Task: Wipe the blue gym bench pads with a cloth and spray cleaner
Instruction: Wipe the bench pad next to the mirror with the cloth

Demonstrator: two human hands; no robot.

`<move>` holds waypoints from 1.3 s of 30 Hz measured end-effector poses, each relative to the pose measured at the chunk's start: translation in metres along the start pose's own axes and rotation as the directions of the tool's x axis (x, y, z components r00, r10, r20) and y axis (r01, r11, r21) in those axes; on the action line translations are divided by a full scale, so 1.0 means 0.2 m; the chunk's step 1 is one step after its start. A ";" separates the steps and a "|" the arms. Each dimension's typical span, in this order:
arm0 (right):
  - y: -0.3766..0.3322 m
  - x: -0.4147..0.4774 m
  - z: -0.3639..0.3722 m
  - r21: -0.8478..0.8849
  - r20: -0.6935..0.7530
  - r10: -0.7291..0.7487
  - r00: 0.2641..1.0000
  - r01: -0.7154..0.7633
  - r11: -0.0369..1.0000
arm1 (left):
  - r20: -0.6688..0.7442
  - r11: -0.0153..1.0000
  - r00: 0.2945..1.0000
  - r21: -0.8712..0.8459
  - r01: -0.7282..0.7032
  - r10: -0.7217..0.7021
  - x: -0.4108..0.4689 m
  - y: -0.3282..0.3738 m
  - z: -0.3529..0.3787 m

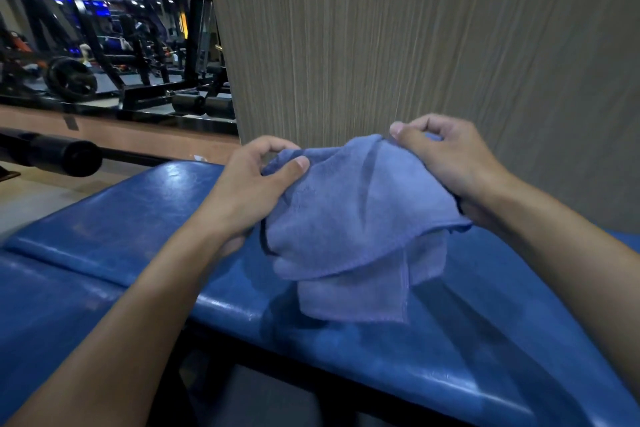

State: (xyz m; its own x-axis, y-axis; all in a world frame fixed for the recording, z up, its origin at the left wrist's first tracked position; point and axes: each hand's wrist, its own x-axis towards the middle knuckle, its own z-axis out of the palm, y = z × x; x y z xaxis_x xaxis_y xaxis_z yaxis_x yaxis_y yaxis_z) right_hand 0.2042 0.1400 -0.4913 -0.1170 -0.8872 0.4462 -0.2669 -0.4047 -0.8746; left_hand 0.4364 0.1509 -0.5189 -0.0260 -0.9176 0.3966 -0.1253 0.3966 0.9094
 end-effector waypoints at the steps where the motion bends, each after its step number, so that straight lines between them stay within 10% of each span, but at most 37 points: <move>1: 0.02 0.00 0.00 -0.050 0.022 0.042 0.999 -0.041 0.998 | 0.004 0.998 0.999 0.050 0.032 -0.032 0.01 -0.02 -0.01; 6: 0.24 -0.08 0.01 -0.582 0.291 0.308 0.906 -0.088 0.808 | 0.208 0.820 0.953 0.569 0.065 -0.220 0.00 -0.22 -0.06; 12: 0.36 -0.14 0.03 -0.617 0.477 0.384 0.791 -0.010 0.787 | 0.494 0.616 0.862 0.716 -0.328 -0.114 -0.08 -0.22 0.05; 17: 0.42 -0.17 -0.02 -0.568 0.449 0.270 0.852 0.039 0.822 | 0.619 0.408 0.760 0.757 -0.510 -0.198 -0.18 -0.25 0.21; 23: 0.45 -0.25 -0.23 -0.760 0.322 0.244 0.915 0.096 0.643 | 0.521 0.141 0.828 0.853 -0.502 -0.207 -0.27 -0.24 0.24; 28: 0.49 -0.25 -0.33 -0.864 0.293 0.326 0.899 0.102 0.493 | 0.583 0.281 0.754 0.811 -0.514 -0.302 -0.26 -0.26 0.21; 39: 0.60 -0.24 -0.32 -0.920 0.305 0.393 0.868 0.162 0.356 | 0.345 0.253 0.881 0.929 -0.271 -0.325 0.35 -0.53 0.57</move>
State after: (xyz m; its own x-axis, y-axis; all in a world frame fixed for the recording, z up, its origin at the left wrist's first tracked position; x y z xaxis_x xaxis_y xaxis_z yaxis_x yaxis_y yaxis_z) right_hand 0.1169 0.1489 -0.6060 0.0848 -0.9963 -0.0146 -0.9944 -0.0837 -0.0648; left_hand 0.3351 0.0419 -0.6009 -0.3245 -0.9458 0.0107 -0.9458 0.3246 0.0063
